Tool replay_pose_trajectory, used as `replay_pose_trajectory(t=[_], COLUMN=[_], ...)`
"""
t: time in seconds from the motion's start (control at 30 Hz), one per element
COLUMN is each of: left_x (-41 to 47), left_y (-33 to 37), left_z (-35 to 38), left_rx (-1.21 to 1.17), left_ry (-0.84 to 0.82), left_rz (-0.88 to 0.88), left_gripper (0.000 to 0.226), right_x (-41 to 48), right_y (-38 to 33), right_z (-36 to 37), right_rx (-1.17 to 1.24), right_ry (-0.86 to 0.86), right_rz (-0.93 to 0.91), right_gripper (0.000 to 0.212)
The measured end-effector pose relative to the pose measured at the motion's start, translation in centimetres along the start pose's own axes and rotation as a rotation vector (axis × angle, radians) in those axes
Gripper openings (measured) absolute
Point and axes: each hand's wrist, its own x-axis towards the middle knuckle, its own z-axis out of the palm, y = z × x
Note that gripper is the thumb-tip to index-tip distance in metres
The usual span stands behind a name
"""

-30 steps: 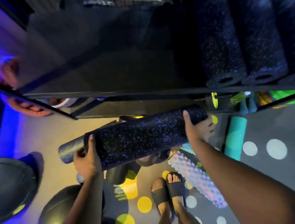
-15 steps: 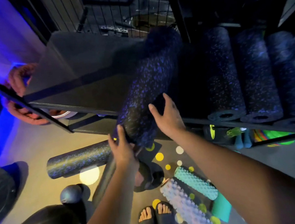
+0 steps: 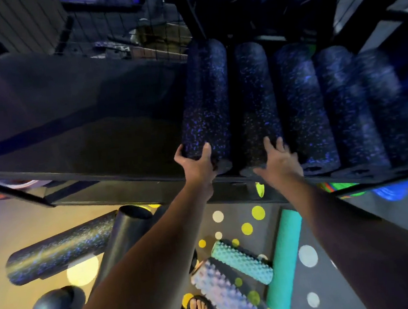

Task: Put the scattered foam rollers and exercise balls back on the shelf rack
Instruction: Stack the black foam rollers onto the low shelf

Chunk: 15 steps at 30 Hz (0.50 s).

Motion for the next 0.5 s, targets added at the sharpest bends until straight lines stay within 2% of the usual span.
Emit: replay_pose_trajectory(t=[0.07, 0.2, 0.3, 0.4, 0.5], left_x=[0.1, 0.4, 0.7, 0.4, 0.0], left_y=[-1.6, -2.8, -2.7, -2.8, -3.2], left_z=[0.5, 1.1, 1.0, 1.3, 1.7], left_rx=[0.133, 0.249, 0.393, 0.932, 1.335], left_ry=[0.0, -0.012, 0.051, 0.152, 0.316], left_rz=[0.003, 0.032, 0.042, 0.229, 0.416], left_gripper=[0.066, 0.068, 0.068, 0.061, 0.057], right_x=[0.2, 1.0, 1.3, 1.5, 1.6], right_y=[1.3, 1.6, 1.6, 1.7, 1.7], right_z=[0.7, 1.0, 0.8, 0.6, 0.7], right_rx=[0.004, -0.028, -0.054, -0.071, -0.074], right_ry=[-0.032, -0.012, -0.042, -0.055, -0.057], right_rz=[-0.054, -0.089, -0.097, -0.117, -0.129], right_gripper=[0.093, 0.079, 0.077, 0.076, 0.075])
